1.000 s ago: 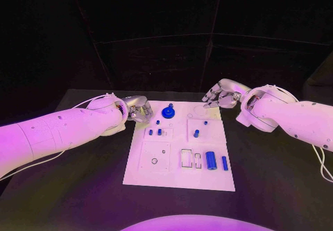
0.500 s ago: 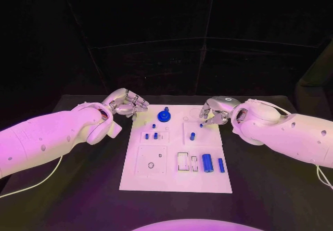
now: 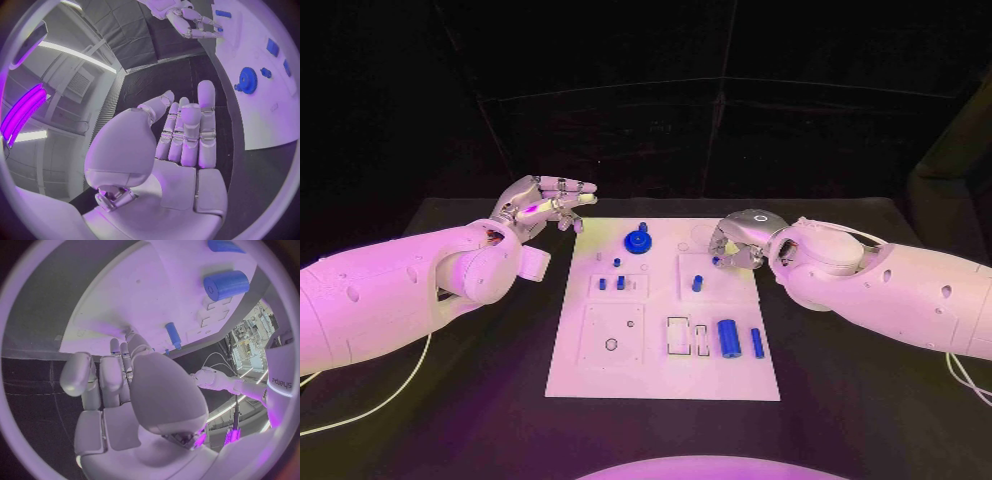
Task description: Assemble the parts on the task board
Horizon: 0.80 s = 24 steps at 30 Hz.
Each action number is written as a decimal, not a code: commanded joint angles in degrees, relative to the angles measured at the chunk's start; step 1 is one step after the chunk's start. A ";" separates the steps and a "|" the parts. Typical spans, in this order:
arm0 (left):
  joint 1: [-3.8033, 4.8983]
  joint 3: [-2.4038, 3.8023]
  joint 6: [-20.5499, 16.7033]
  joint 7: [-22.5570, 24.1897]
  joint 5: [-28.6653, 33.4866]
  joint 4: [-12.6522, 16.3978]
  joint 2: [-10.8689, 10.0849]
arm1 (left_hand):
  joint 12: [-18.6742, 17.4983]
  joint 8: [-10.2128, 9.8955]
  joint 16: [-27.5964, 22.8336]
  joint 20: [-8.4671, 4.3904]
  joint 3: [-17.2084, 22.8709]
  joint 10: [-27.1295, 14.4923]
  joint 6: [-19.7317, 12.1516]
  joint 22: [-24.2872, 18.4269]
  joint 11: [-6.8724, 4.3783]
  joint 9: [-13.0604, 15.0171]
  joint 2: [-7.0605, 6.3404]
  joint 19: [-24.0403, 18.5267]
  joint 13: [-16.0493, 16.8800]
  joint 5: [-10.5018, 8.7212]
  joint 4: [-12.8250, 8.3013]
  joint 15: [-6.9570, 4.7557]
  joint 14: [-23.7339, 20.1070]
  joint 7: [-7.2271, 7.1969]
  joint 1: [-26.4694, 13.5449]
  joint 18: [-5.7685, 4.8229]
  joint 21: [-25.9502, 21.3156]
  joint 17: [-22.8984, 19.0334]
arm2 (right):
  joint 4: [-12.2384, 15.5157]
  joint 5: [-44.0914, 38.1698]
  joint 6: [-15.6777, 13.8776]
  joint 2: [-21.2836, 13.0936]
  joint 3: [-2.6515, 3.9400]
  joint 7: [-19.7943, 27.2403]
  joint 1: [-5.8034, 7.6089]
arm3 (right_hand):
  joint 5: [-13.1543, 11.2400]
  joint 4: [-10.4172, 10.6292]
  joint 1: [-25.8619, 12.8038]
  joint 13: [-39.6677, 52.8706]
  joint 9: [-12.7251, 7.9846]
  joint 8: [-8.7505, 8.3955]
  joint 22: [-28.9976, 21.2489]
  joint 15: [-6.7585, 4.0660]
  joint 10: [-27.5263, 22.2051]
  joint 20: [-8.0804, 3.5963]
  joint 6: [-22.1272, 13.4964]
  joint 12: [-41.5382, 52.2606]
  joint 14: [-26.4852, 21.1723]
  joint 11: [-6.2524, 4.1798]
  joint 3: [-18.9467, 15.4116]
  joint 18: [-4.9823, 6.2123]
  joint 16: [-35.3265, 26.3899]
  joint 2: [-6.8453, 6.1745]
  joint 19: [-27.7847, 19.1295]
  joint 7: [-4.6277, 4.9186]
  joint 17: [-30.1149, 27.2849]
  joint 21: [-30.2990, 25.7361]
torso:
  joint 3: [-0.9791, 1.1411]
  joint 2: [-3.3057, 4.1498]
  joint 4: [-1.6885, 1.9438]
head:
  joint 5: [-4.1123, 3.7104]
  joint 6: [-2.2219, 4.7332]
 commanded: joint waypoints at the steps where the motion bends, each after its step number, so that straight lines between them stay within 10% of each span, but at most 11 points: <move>1: 0.05 0.04 1.49 2.64 3.79 0.35 -0.06 | 0.32 -0.08 -0.37 0.00 -0.31 -0.23 -0.33 -0.15 0.35 -0.09 0.15 -0.44 0.10 -0.08 -0.05 0.01 -0.63 0.32 0.23 0.65 -0.40 -0.52 | -0.18 -1.47 0.18 0.31 0.02 -0.36 -0.01 | -0.75 -0.04 0.39 -0.83 -0.02 -0.22 0.22 0.34 0.18 0.18 0.18 -0.34 1.19 0.39 1.32 0.06 -0.05 -0.09 0.20 0.34 -0.39 0.31 | 0.05 0.01 -0.05 | 0.08 -0.12; 24: 0.04 0.00 1.25 1.84 2.76 -0.29 0.02 | 0.70 -0.09 -1.39 0.20 -0.73 -1.18 -1.14 -0.65 0.66 -0.09 0.54 -0.74 0.18 -0.06 -0.62 0.26 -1.98 0.67 1.35 0.65 -1.15 -2.62 | -0.52 0.33 3.83 0.96 0.01 0.77 -0.33 | -1.59 -2.90 -3.22 -5.15 0.14 -0.10 3.15 -0.74 6.78 -0.79 5.26 -2.24 1.59 -0.82 18.34 -0.42 1.61 -3.03 1.49 -0.64 -0.14 2.27 | 0.03 0.00 -0.06 | 0.23 -0.59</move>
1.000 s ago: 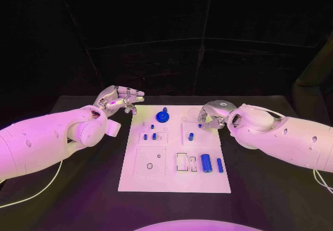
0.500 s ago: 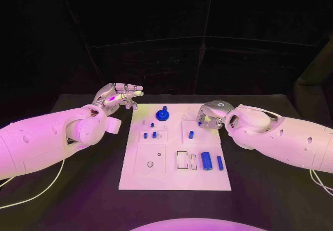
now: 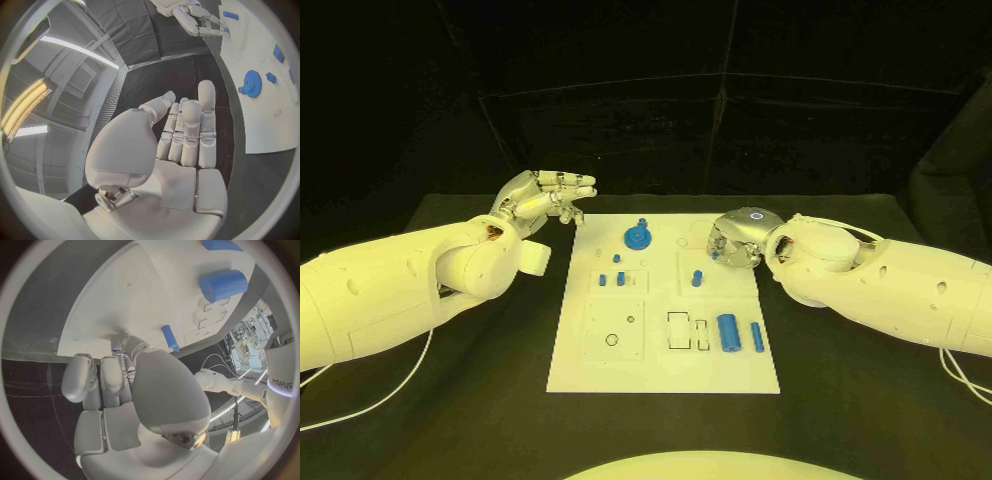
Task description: Assemble the parts on the task board
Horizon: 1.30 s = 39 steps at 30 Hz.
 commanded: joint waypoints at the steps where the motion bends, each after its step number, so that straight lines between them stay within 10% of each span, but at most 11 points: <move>1: 0.07 0.05 0.61 0.82 0.37 -0.11 -0.01 | 0.25 -0.07 -0.39 0.00 -0.27 -0.46 -0.53 -0.11 -0.07 -0.03 -0.19 -0.54 0.07 -0.06 -0.18 -0.12 -0.40 0.06 0.67 0.68 -0.26 -0.10 | -0.13 0.65 1.77 0.02 -0.23 0.36 -0.24 | -0.03 -0.63 -1.43 -0.37 0.07 -0.38 0.17 -0.31 0.75 0.03 0.60 -0.54 1.58 -0.07 2.42 -0.40 0.33 -0.57 0.28 -0.01 -0.06 0.29 | -0.05 0.00 -0.01 | 0.01 -0.02; 15: 0.07 0.05 0.66 0.28 0.36 -0.68 -0.09 | 0.34 -0.05 -0.58 0.01 -0.31 -0.66 -0.68 -0.18 -0.01 -0.03 -0.12 -0.56 0.08 -0.06 -0.34 -0.10 -0.63 0.12 0.93 0.69 -0.36 -0.54 | 0.99 5.16 -4.25 -1.14 -0.20 0.11 -0.22 | -0.10 -2.19 -3.78 -0.71 0.07 -0.51 0.53 -0.27 1.08 0.07 0.76 -1.26 1.59 0.07 6.80 -0.45 0.74 -1.73 0.37 0.12 -0.06 0.53 | -0.06 -0.09 -0.05 | 0.09 0.17; 30: 0.08 0.05 0.82 -0.26 0.37 -1.12 -0.18 | 0.41 -0.03 -0.89 0.04 -0.42 -0.94 -0.90 -0.26 0.08 -0.03 -0.10 -0.61 0.07 -0.06 -0.50 -0.05 -0.98 0.22 1.13 0.69 -0.47 -1.20 | 7.68 11.27 -6.64 -5.59 -0.01 -0.34 0.80 | -0.37 -2.19 -5.09 -0.71 0.09 -0.48 0.74 -0.27 1.24 0.08 0.87 -1.39 1.63 0.05 7.62 -0.47 0.97 -2.14 0.45 0.07 0.03 0.66 | -0.08 -0.07 -0.06 | -0.12 0.37; 39: 0.09 0.05 0.89 -0.30 0.37 -1.28 -0.02 | 0.43 -0.03 -0.97 0.05 -0.44 -1.00 -0.95 -0.28 0.10 -0.03 -0.08 -0.63 0.07 -0.06 -0.54 -0.04 -1.06 0.24 1.18 0.68 -0.50 -1.34 | 12.90 13.27 -8.06 -6.12 1.18 0.42 1.31 | -0.34 -2.23 -5.16 -0.72 0.09 -0.49 0.77 -0.28 1.23 0.07 0.86 -1.42 1.64 0.05 7.71 -0.47 1.03 -2.19 0.46 0.06 0.10 0.68 | -0.06 -0.04 0.09 | 0.14 0.24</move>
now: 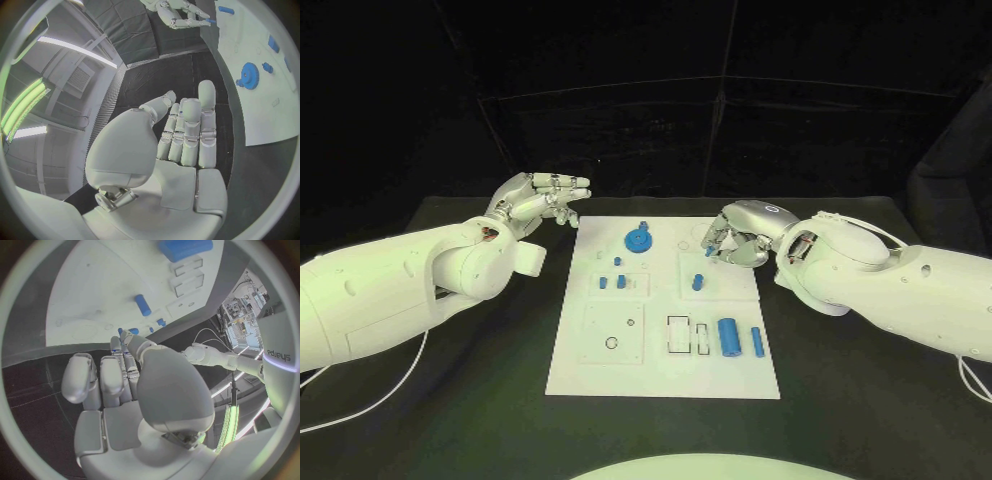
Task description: Assemble the parts on the task board
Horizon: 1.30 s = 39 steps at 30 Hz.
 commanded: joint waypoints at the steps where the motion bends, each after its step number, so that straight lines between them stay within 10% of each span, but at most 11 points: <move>1: 0.09 0.05 0.73 0.14 0.27 0.03 0.14 | 0.22 -0.03 -0.29 -0.14 -0.12 -0.38 -0.32 -0.10 -0.11 -0.05 -0.06 -0.44 0.09 -0.06 -0.22 0.14 -0.44 0.04 0.75 0.72 -0.28 -0.17 | 1.91 2.28 -2.21 0.37 0.14 0.82 0.10 | -0.17 0.01 -0.51 -0.09 0.05 -0.04 0.07 -0.29 0.32 0.05 0.44 -0.33 1.66 0.13 0.49 -0.46 0.36 -0.11 0.45 0.04 0.10 0.28 | 0.03 0.04 0.14 | 0.31 -0.18; 12: 0.10 0.05 0.82 0.18 0.27 0.04 0.65 | 0.22 -0.03 -0.29 -0.14 -0.12 -0.38 -0.32 -0.10 -0.11 -0.05 -0.06 -0.44 0.09 -0.06 -0.22 0.14 -0.44 0.04 0.75 0.72 -0.28 -0.17 | 4.97 0.62 -2.01 6.27 0.20 2.82 -0.20 | 0.17 -0.22 -0.73 -0.11 0.02 -0.10 0.03 -0.28 0.23 0.01 0.31 -0.47 1.67 0.18 0.95 -0.45 0.43 -0.25 0.43 0.12 0.08 0.28 | -0.04 0.08 0.11 | 1.80 -0.87; 26: 0.10 0.06 0.89 0.37 0.27 0.23 1.06 | 0.26 -0.01 -0.36 -0.13 -0.15 -0.44 -0.36 -0.12 -0.09 -0.04 -0.06 -0.45 0.09 -0.06 -0.26 0.16 -0.52 0.06 0.79 0.72 -0.31 -0.32 | 0.08 -5.20 1.87 13.62 -1.73 3.67 -4.41 | 0.34 -0.34 -0.96 -0.13 -0.01 -0.16 0.06 -0.24 0.07 0.00 0.14 -0.62 1.68 0.26 1.23 -0.45 0.52 -0.34 0.42 0.19 0.15 0.30 | -0.02 0.07 0.15 | 3.33 -1.88; 39: 0.10 0.06 1.01 0.33 0.28 0.26 1.18 | 0.29 0.01 -0.36 -0.13 -0.17 -0.46 -0.38 -0.14 -0.08 -0.04 -0.03 -0.47 0.10 -0.06 -0.27 0.17 -0.55 0.07 0.82 0.71 -0.33 -0.34 | -1.89 -6.76 3.79 15.94 -2.21 3.81 -6.17 | 0.37 -0.38 -1.03 -0.14 -0.01 -0.18 0.07 -0.23 0.02 0.00 0.08 -0.66 1.68 0.28 1.30 -0.45 0.54 -0.38 0.42 0.22 0.14 0.31 | -0.03 0.04 0.10 | 4.18 -2.44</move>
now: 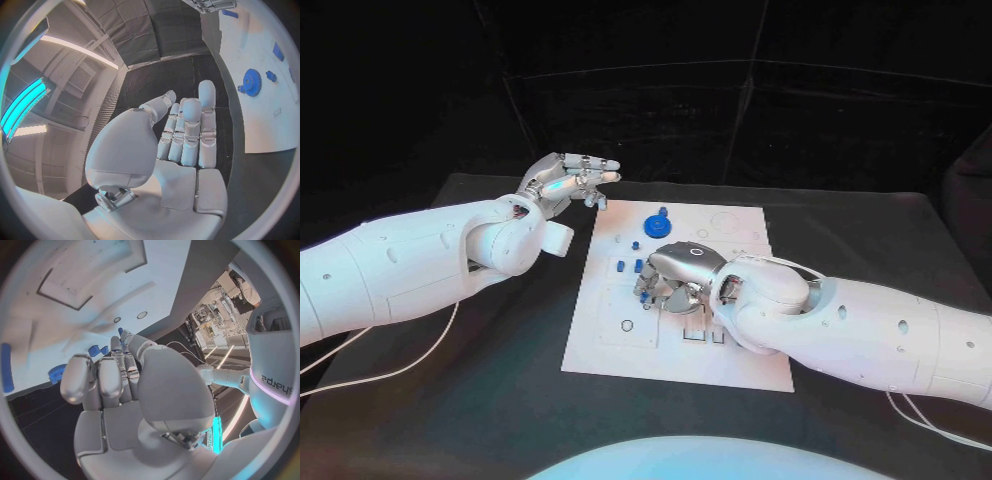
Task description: Assemble the parts on the task board
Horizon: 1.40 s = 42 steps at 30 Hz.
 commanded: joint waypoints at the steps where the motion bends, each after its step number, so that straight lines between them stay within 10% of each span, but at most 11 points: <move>1: 0.09 0.05 0.72 0.38 0.24 0.11 0.06 | 0.30 0.01 -0.37 -0.13 -0.17 -0.46 -0.38 -0.06 -0.08 -0.04 0.19 -0.47 0.06 -0.06 -0.28 -0.03 -0.36 0.07 0.60 0.73 -0.34 -0.08 | -0.17 -1.52 1.70 0.20 -0.01 0.57 -0.03 | 0.42 0.02 -0.64 -0.05 0.07 0.02 0.00 -0.21 0.00 0.01 0.12 -0.23 1.67 0.29 0.34 -0.45 0.28 0.09 0.41 0.28 -0.02 0.30 | -0.01 0.01 0.02 | 0.29 -0.17; 34: 0.09 0.05 1.16 0.07 0.24 -0.13 0.10 | 0.34 0.04 -0.40 -0.11 -0.25 -0.50 -0.41 -0.08 -0.05 -0.04 0.17 -0.48 0.07 -0.07 -0.27 -0.01 -0.42 0.09 0.57 0.73 -0.37 -0.17 | -0.61 -1.90 4.07 0.26 -0.10 -0.29 -0.16 | 0.45 0.06 -1.02 -0.04 0.07 0.03 -0.03 -0.17 -0.03 0.03 0.07 -0.28 1.65 0.34 0.45 -0.45 0.27 0.06 0.37 0.32 -0.11 0.29 | -0.02 0.03 0.01 | 0.58 -0.70; 42: 0.09 0.05 1.27 -0.01 0.24 -0.14 0.10 | 0.41 0.08 -0.50 -0.08 -0.36 -0.58 -0.47 -0.12 -0.02 -0.03 0.19 -0.51 0.08 -0.07 -0.25 0.02 -0.54 0.12 0.52 0.72 -0.43 -0.39 | -0.62 -2.90 4.70 0.60 -1.32 -1.14 -0.16 | 0.32 0.24 -2.66 -0.26 -0.05 -0.17 -0.30 0.21 -1.61 0.26 -0.86 -1.26 1.51 0.79 0.38 -0.42 0.16 -0.95 0.15 0.62 -0.45 0.12 | -0.05 0.01 -0.05 | 0.68 -0.85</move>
